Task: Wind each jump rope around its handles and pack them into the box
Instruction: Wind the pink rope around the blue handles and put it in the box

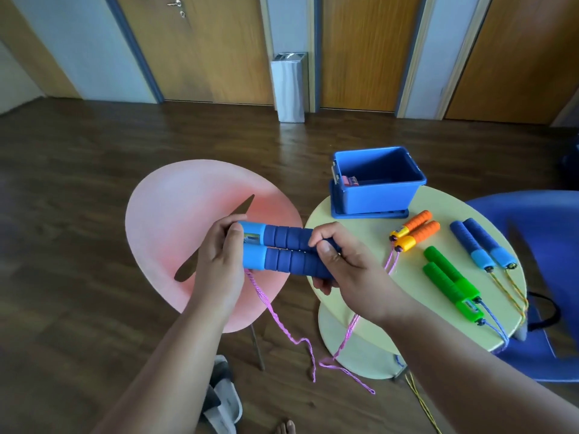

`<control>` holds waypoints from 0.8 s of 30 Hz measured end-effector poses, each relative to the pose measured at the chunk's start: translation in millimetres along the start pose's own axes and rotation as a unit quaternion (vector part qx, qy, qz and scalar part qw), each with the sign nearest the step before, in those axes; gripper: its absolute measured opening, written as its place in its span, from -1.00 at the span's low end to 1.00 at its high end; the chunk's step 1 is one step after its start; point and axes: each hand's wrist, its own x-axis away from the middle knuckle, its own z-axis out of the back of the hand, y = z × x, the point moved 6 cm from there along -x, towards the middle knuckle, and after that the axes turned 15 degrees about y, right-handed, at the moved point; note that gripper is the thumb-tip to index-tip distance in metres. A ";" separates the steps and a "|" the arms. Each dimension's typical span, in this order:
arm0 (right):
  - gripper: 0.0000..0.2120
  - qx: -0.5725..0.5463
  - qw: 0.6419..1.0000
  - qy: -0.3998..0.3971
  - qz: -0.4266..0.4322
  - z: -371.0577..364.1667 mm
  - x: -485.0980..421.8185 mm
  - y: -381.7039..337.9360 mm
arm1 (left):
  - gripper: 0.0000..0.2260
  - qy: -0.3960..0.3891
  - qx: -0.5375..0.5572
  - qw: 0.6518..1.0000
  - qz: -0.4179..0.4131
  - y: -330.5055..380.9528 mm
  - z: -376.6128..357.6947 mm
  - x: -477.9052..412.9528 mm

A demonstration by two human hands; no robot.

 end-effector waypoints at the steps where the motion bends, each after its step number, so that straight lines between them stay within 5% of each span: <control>1: -0.86 0.000 1.000 -0.002 0.000 -2.3 -1.7 -0.7 | -0.77 -0.001 -0.006 1.000 -0.002 0.1 3.0 -1.6; 5: -0.85 -0.020 0.999 0.022 -0.015 -4.6 -12.9 -2.4 | -0.79 -0.030 -0.031 0.999 -0.002 1.6 9.4 -3.8; 9: -0.83 -0.046 0.995 0.067 -0.050 1.4 -28.0 -4.7 | -0.82 -0.026 0.056 0.996 0.071 -11.4 18.7 -8.4; 14: -0.76 -0.099 0.983 0.129 -0.085 2.6 -47.7 -15.3 | -0.84 -0.027 0.014 0.999 0.039 -17.6 14.8 4.9; 24: -0.87 -0.070 0.973 0.205 -0.083 -9.9 -54.5 -17.3 | -0.94 -0.064 0.127 0.984 0.111 -7.6 -41.5 31.3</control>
